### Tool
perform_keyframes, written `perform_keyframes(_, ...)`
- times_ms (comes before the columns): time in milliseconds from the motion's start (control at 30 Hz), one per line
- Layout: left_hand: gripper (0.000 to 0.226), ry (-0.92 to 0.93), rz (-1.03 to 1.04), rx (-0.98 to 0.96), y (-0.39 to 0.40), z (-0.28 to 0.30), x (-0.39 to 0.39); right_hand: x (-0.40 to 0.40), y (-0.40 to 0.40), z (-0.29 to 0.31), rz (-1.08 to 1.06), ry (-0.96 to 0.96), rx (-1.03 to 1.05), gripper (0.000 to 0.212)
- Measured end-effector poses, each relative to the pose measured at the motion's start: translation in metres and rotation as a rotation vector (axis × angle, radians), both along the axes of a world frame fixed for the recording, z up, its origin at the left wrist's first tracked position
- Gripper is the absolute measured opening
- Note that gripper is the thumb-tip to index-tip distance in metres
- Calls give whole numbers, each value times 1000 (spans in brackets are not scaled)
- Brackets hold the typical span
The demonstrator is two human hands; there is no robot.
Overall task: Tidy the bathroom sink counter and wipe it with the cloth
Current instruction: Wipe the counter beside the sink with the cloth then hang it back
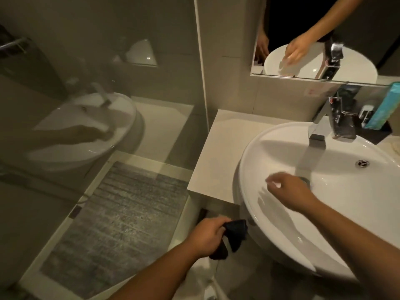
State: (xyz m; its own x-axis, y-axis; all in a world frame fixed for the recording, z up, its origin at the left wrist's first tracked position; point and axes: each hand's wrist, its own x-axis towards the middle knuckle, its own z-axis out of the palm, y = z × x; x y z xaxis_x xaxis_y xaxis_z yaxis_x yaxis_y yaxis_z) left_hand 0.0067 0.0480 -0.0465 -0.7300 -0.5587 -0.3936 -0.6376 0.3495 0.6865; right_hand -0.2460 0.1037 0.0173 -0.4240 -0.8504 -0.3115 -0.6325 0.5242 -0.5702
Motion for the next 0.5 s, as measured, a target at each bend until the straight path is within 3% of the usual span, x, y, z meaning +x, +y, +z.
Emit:
perform_keyframes(133, 34, 147, 119, -23, 29, 62, -1, 56, 60, 34, -277, -468, 65, 51)
perform_keyframes(233, 39, 274, 3, -223, 39, 108, -13, 79, 77, 48, -387, -887, 112, 65)
perform_keyframes(300, 46, 291, -150, -383, 42, 128, -20, 82, 76, 61, -505, -1107, -44, 58)
perform_keyframes(400, 53, 378, -372, -673, 40, 142, -25, 82, 78, 88, -568, -1151, -311, 36)
perform_keyframes(500, 56, 489, -497, -809, 39, 149, -25, 81, 90, 109, -538, -1067, -484, 24)
